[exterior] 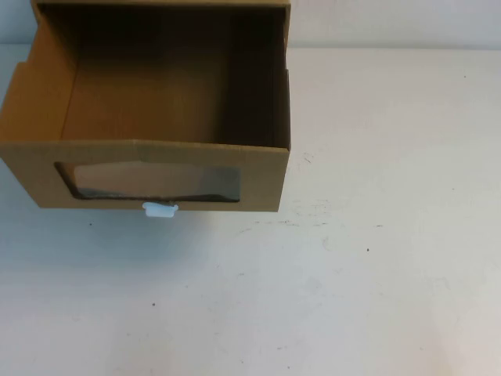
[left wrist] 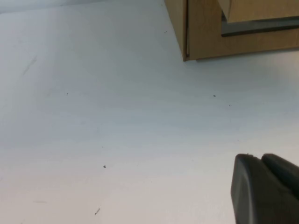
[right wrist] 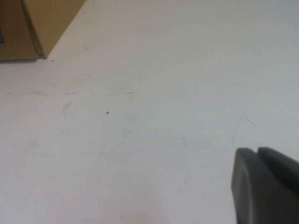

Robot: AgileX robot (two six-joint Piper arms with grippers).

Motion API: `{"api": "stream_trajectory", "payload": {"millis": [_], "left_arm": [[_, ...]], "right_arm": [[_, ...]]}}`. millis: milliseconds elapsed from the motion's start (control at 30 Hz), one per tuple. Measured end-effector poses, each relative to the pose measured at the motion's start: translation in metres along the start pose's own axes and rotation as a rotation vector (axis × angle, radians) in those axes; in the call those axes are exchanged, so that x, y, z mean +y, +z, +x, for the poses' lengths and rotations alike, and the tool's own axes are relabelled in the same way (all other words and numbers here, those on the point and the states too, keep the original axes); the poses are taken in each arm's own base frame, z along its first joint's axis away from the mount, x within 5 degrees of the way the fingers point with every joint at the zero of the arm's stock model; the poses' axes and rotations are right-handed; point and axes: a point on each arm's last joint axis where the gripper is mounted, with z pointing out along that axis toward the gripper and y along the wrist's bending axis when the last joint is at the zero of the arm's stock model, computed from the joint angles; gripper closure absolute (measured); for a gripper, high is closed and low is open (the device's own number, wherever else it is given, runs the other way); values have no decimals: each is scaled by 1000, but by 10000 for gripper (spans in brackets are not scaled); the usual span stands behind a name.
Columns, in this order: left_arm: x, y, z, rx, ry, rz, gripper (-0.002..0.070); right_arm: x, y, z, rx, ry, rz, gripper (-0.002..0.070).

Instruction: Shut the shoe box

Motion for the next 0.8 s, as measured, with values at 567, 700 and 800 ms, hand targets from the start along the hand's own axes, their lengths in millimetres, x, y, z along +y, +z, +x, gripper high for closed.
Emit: {"api": "stream_trajectory", "payload": {"millis": [567,700,800], "left_arm": [[0,0,-1,-15,-4,0,677],[0,0,-2,-18,-5,1,677],[0,0,-2,-17,-6,1,677]], "right_arm": [[0,0,0,0,0,0,687],[0,0,0,0,0,0,687],[0,0,0,0,0,0,687]]}}
